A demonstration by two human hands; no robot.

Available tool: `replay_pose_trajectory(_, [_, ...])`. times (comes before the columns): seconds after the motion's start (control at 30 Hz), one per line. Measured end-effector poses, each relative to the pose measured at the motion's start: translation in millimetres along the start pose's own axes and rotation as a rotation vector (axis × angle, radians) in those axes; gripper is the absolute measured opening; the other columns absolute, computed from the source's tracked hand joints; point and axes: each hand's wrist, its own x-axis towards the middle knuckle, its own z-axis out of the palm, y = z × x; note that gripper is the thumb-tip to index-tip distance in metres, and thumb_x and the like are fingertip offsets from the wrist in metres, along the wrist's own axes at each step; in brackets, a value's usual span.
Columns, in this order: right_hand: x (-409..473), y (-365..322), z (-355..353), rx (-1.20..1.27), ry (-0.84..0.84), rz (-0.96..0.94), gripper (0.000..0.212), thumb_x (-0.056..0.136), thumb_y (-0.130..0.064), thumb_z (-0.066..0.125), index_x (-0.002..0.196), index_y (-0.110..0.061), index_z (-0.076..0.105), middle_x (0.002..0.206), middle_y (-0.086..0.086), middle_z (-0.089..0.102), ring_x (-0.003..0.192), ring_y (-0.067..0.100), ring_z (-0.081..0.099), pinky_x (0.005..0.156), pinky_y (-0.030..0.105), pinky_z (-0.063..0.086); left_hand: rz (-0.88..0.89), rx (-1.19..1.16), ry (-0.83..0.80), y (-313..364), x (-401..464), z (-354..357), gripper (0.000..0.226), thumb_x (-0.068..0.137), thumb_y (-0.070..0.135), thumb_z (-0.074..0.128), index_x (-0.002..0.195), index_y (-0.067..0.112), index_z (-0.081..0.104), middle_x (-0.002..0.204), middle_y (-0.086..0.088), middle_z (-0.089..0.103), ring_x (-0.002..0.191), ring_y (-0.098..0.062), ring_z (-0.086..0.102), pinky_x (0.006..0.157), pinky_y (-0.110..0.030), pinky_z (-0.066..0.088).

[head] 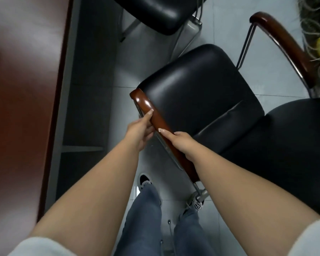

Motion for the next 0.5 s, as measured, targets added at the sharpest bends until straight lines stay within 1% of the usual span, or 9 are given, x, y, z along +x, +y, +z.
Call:
replay_pose_trajectory(0.07, [-4, 3, 0, -0.025, 0.009, -0.008, 0.056, 0.085, -0.059, 0.053, 0.111, -0.01, 0.055, 0.088, 0.005, 0.061, 0.078, 0.018, 0.058, 0.082, 0.032, 0.046, 0.017, -0.036, -0.027, -4, -7, 3, 0.035, 0.087, 0.033, 0.062, 0.113, 0.009, 0.057, 0.109, -0.01, 0.067, 0.095, -0.02, 0.066, 0.093, -0.034, 0.051])
replay_pose_trajectory(0.1, [-6, 7, 1, -0.046, 0.014, -0.014, 0.06, 0.085, -0.06, 0.052, 0.117, -0.009, 0.055, 0.091, 0.006, 0.061, 0.078, 0.018, 0.058, 0.082, 0.032, 0.046, 0.022, -0.062, -0.037, -8, -11, 4, 0.036, 0.089, 0.032, 0.06, 0.115, 0.008, 0.056, 0.11, -0.01, 0.066, 0.096, -0.02, 0.066, 0.092, -0.034, 0.051])
replay_pose_trajectory(0.13, [-8, 10, 3, -0.072, 0.009, -0.022, 0.062, 0.085, -0.06, 0.051, 0.12, -0.009, 0.054, 0.093, 0.007, 0.062, 0.081, 0.019, 0.059, 0.083, 0.032, 0.046, 0.029, -0.088, -0.038, -12, -16, 4, 0.036, 0.09, 0.032, 0.058, 0.117, 0.008, 0.055, 0.111, -0.01, 0.065, 0.097, -0.02, 0.065, 0.092, -0.033, 0.051])
replay_pose_trajectory(0.23, [-16, 30, 10, -0.109, -0.024, -0.002, 0.06, 0.083, -0.062, 0.052, 0.115, -0.011, 0.055, 0.097, 0.008, 0.063, 0.091, 0.024, 0.06, 0.085, 0.035, 0.047, 0.016, -0.13, 0.0, -35, -29, -4, 0.039, 0.091, 0.031, 0.056, 0.121, 0.007, 0.053, 0.112, -0.009, 0.064, 0.097, -0.019, 0.063, 0.09, -0.032, 0.051])
replay_pose_trajectory(0.3, [-27, 45, 12, -0.133, -0.062, 0.009, 0.057, 0.083, -0.062, 0.052, 0.112, -0.013, 0.055, 0.093, 0.007, 0.063, 0.086, 0.021, 0.059, 0.078, 0.033, 0.047, 0.009, -0.165, 0.03, -54, -42, -11, 0.043, 0.091, 0.032, 0.057, 0.125, 0.007, 0.053, 0.108, -0.007, 0.066, 0.095, -0.018, 0.064, 0.087, -0.032, 0.053])
replay_pose_trajectory(0.37, [-37, 60, 13, -0.151, -0.087, 0.021, 0.059, 0.083, -0.061, 0.054, 0.113, -0.011, 0.057, 0.09, 0.006, 0.063, 0.078, 0.017, 0.058, 0.07, 0.028, 0.045, 0.003, -0.196, 0.06, -72, -57, -16, 0.042, 0.091, 0.03, 0.056, 0.125, 0.006, 0.053, 0.103, -0.006, 0.066, 0.093, -0.018, 0.065, 0.08, -0.03, 0.054])
replay_pose_trajectory(0.4, [-40, 68, 13, -0.171, -0.106, 0.023, 0.06, 0.082, -0.06, 0.054, 0.115, -0.01, 0.058, 0.092, 0.007, 0.063, 0.078, 0.017, 0.058, 0.069, 0.027, 0.045, 0.002, -0.212, 0.076, -82, -65, -18, 0.039, 0.092, 0.029, 0.055, 0.123, 0.005, 0.054, 0.1, -0.005, 0.066, 0.091, -0.017, 0.064, 0.078, -0.029, 0.053])
replay_pose_trajectory(0.5, [-52, 98, 16, -0.239, -0.147, 0.035, 0.068, 0.079, -0.064, 0.056, 0.122, -0.011, 0.056, 0.11, 0.01, 0.063, 0.098, 0.025, 0.06, 0.085, 0.035, 0.047, 0.004, -0.261, 0.121, -113, -93, -20, 0.026, 0.093, 0.027, 0.053, 0.112, 0.009, 0.055, 0.089, -0.003, 0.064, 0.081, -0.014, 0.063, 0.081, -0.031, 0.051])
